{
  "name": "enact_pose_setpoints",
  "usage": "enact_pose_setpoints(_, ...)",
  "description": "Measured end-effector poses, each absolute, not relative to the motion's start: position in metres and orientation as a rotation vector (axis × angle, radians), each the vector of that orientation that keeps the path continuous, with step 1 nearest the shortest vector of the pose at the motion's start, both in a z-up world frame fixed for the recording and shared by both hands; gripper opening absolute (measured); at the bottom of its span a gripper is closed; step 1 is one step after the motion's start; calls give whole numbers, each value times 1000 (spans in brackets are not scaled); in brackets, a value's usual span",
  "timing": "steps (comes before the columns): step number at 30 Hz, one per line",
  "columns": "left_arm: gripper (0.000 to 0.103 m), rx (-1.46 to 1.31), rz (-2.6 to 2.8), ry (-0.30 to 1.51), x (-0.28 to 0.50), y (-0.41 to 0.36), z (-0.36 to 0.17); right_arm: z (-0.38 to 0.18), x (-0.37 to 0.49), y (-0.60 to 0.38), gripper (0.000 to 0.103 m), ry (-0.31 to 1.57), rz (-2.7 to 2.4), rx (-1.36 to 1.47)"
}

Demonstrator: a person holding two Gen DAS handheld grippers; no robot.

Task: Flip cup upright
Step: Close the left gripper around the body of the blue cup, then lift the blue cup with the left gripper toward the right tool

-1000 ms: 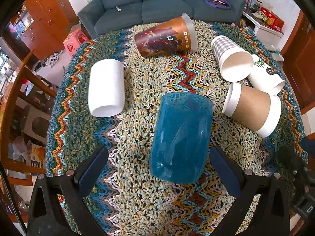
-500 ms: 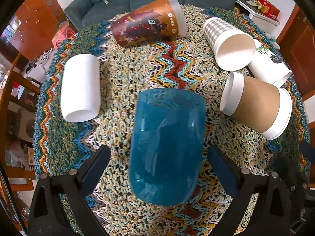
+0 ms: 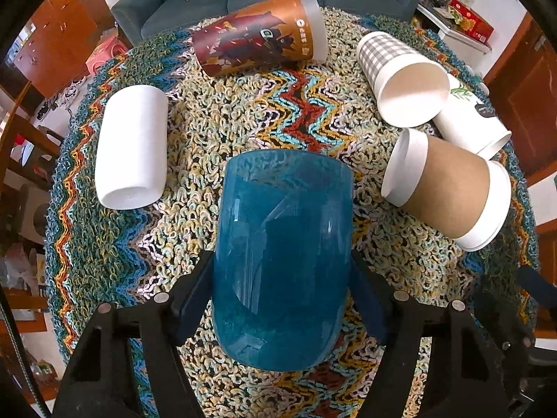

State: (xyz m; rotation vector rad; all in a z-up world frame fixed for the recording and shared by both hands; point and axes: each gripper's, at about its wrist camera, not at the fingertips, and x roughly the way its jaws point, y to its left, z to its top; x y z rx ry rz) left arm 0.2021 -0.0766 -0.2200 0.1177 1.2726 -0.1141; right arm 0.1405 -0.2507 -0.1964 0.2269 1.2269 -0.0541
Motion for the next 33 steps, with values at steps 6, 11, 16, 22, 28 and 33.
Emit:
enact_pose_setpoints(6, 76, 102, -114, 1249, 189, -75, -198, -189, 134, -251, 88, 1218, -58, 234)
enact_pose_setpoints(11, 76, 85, -105, 1219, 161, -66, -165, -173, 117, -247, 88, 1189, -51, 233)
enact_pose_setpoints(16, 76, 45, -87, 1193, 126, -47, -137, -157, 92, -239, 88, 1166, -35, 234)
enact_pose_setpoints(22, 76, 9, -67, 1179, 83, -30, -136, -148, 66, -223, 88, 1163, -10, 220)
enact_pose_setpoints(28, 76, -71, -33, 1208, 59, -13, -170, -145, 41, -215, 88, 1150, -42, 207)
enact_pose_setpoints(33, 76, -129, -21, 1231, 54, -9, -200, -145, 24, -213, 88, 1131, -75, 195)
